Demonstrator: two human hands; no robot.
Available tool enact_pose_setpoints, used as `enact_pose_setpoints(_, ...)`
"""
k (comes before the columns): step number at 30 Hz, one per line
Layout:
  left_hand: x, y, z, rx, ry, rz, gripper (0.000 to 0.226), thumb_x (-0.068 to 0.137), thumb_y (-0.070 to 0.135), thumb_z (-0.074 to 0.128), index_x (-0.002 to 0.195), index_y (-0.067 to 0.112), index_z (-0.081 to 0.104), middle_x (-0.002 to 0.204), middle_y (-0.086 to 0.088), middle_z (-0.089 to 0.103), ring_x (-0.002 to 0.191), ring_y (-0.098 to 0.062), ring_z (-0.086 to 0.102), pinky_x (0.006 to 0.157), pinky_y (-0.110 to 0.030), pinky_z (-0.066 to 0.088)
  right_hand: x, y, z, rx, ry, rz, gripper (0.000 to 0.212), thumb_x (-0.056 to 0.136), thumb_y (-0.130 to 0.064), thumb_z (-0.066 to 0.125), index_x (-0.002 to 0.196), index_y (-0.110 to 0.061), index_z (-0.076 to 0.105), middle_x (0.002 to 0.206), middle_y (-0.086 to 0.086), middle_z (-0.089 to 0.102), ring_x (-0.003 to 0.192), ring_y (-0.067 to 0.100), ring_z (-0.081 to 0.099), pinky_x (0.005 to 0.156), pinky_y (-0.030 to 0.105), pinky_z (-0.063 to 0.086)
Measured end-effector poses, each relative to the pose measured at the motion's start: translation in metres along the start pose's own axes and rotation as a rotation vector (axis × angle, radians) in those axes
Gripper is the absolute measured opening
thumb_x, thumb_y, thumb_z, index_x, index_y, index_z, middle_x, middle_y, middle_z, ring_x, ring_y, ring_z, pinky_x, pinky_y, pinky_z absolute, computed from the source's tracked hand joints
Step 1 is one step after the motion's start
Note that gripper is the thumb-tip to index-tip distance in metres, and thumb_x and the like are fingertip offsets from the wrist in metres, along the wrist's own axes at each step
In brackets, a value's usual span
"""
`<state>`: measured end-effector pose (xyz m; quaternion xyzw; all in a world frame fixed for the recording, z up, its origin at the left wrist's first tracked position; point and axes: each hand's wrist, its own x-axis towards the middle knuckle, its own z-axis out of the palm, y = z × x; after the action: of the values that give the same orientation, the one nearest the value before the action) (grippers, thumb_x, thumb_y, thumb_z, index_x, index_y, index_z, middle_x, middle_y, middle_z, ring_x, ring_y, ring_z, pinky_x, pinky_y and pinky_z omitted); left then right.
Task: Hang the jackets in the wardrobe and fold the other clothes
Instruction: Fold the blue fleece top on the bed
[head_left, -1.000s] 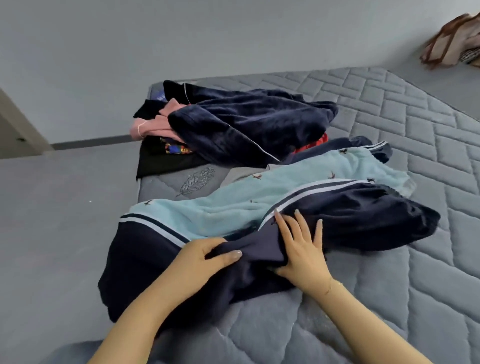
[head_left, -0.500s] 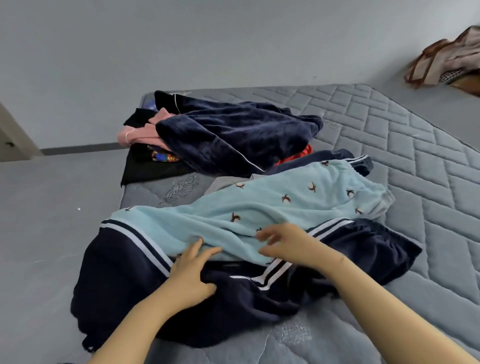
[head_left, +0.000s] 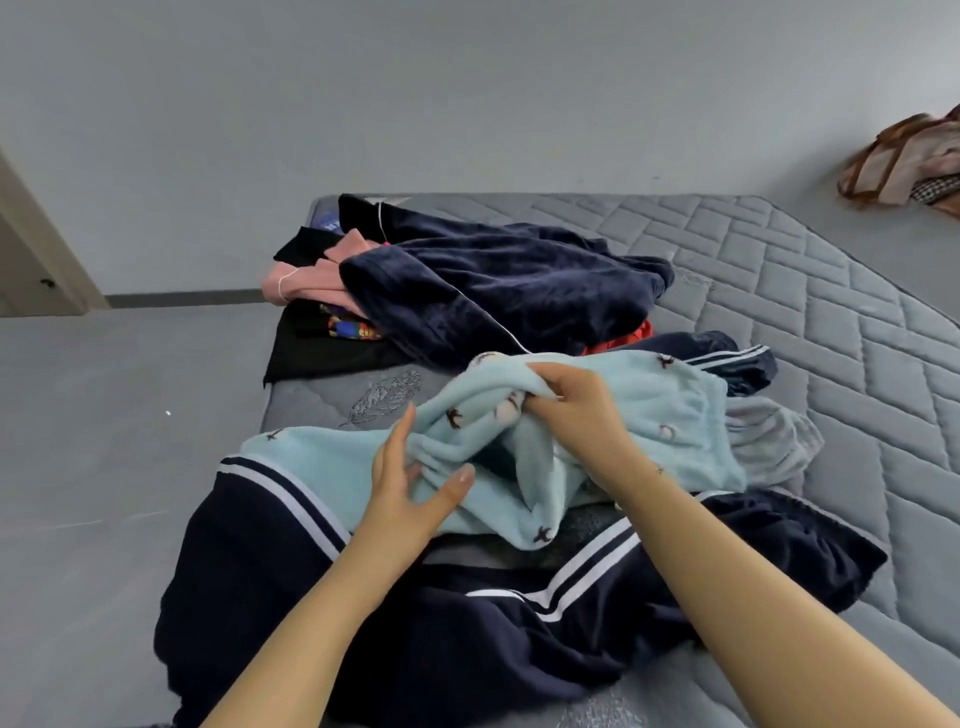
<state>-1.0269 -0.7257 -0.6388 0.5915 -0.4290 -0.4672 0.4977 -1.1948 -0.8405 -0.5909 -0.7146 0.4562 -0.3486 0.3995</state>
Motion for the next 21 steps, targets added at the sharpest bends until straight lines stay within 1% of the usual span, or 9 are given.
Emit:
enact_pose_setpoints(2, 0.0, 0.021, -0.006, -0.203, -0.048, 0.033, 0.079, 0.074, 0.056, 0.068, 0.14, 0.06, 0.024, 0.145, 0.024, 0.042, 0.127, -0.004, 0.051, 0.101, -0.035, 0.048, 0.001, -0.042, 0.021, 0.206, -0.166, -0.08, 0.033, 0.085, 0.002, 0.057, 0.101, -0.022, 0.074, 0.099, 0.0, 0.074, 0.098, 0.017, 0.069, 0.085, 0.034, 0.057)
enact_pose_setpoints(5, 0.001, 0.047, -0.034, -0.541, 0.037, 0.07, 0.059, 0.078, 0.057, 0.065, 0.132, 0.048, 0.043, 0.129, 0.006, 0.064, 0.115, -0.018, 0.064, 0.089, -0.048, 0.055, 0.005, -0.088, 0.058, 0.415, -0.33, -0.081, 0.031, 0.094, 0.001, 0.053, 0.12, -0.01, 0.066, 0.118, 0.012, 0.068, 0.114, 0.025, 0.063, 0.099, 0.04, 0.051)
enact_pose_setpoints(8, -0.002, 0.059, -0.074, -0.681, 0.153, 0.059, 0.054, 0.084, 0.048, 0.063, 0.131, 0.024, 0.056, 0.128, -0.012, 0.063, 0.117, -0.028, 0.06, 0.098, -0.049, 0.046, 0.006, -0.112, 0.083, 0.588, -0.494, -0.003, 0.035, 0.098, 0.0, 0.047, 0.131, -0.008, 0.057, 0.128, 0.011, 0.063, 0.12, 0.024, 0.06, 0.102, 0.036, 0.049)
enact_pose_setpoints(12, -0.01, 0.064, -0.128, -0.82, 0.426, 0.034, 0.034, 0.088, 0.034, 0.061, 0.111, 0.011, 0.068, 0.11, -0.013, 0.07, 0.098, -0.023, 0.068, 0.086, -0.036, 0.056, -0.004, -0.116, 0.097, 0.634, -0.665, 0.018, 0.039, 0.092, -0.006, 0.056, 0.128, -0.018, 0.062, 0.131, 0.0, 0.063, 0.126, 0.015, 0.055, 0.108, 0.03, 0.043)
enact_pose_setpoints(15, -0.02, 0.068, -0.164, -0.89, 0.611, 0.079, 0.011, 0.09, 0.024, 0.063, 0.088, 0.015, 0.069, 0.083, -0.004, 0.069, 0.082, -0.018, 0.067, 0.079, -0.032, 0.055, -0.03, -0.084, 0.105, 0.35, -0.529, 0.023, 0.035, 0.09, -0.009, 0.063, 0.118, -0.029, 0.066, 0.126, -0.009, 0.065, 0.122, 0.01, 0.057, 0.104, 0.029, 0.043)
enact_pose_setpoints(17, -0.025, 0.068, -0.183, -0.933, 0.714, 0.126, 0.009, 0.089, 0.025, 0.065, 0.088, 0.016, 0.069, 0.076, 0.001, 0.069, 0.078, -0.016, 0.067, 0.074, -0.031, 0.056, -0.058, -0.044, 0.109, -0.081, -0.467, 0.066, 0.045, 0.084, -0.025, 0.071, 0.126, -0.033, 0.057, 0.147, -0.007, 0.042, 0.138, 0.015, 0.038, 0.106, 0.03, 0.037)
enact_pose_setpoints(19, -0.03, 0.067, -0.195, -0.894, 0.841, 0.218, 0.018, 0.087, 0.022, 0.067, 0.103, 0.014, 0.068, 0.083, 0.0, 0.069, 0.08, -0.016, 0.068, 0.071, -0.029, 0.058, -0.092, 0.001, 0.113, -0.579, -0.584, 0.148, 0.101, 0.072, -0.054, 0.074, 0.152, -0.032, 0.018, 0.161, -0.004, -0.014, 0.149, 0.021, 0.0, 0.115, 0.046, 0.026)
enact_pose_setpoints(20, -0.031, 0.067, -0.199, -0.847, 0.919, 0.291, 0.024, 0.086, 0.019, 0.067, 0.108, 0.012, 0.067, 0.089, -0.002, 0.069, 0.083, -0.017, 0.068, 0.074, -0.03, 0.059, -0.108, 0.021, 0.117, -0.746, -0.622, 0.188, 0.121, 0.066, -0.064, 0.072, 0.154, -0.036, -0.007, 0.155, -0.006, -0.033, 0.148, 0.022, -0.011, 0.114, 0.056, 0.02)
enact_pose_setpoints(21, -0.032, 0.068, -0.201, -0.78, 1.004, 0.366, 0.028, 0.085, 0.017, 0.067, 0.111, 0.008, 0.066, 0.094, -0.004, 0.069, 0.086, -0.017, 0.069, 0.078, -0.031, 0.058, -0.123, 0.037, 0.121, -0.85, -0.627, 0.213, 0.131, 0.063, -0.069, 0.071, 0.148, -0.039, -0.024, 0.152, -0.006, -0.04, 0.148, 0.025, -0.012, 0.113, 0.061, 0.018)
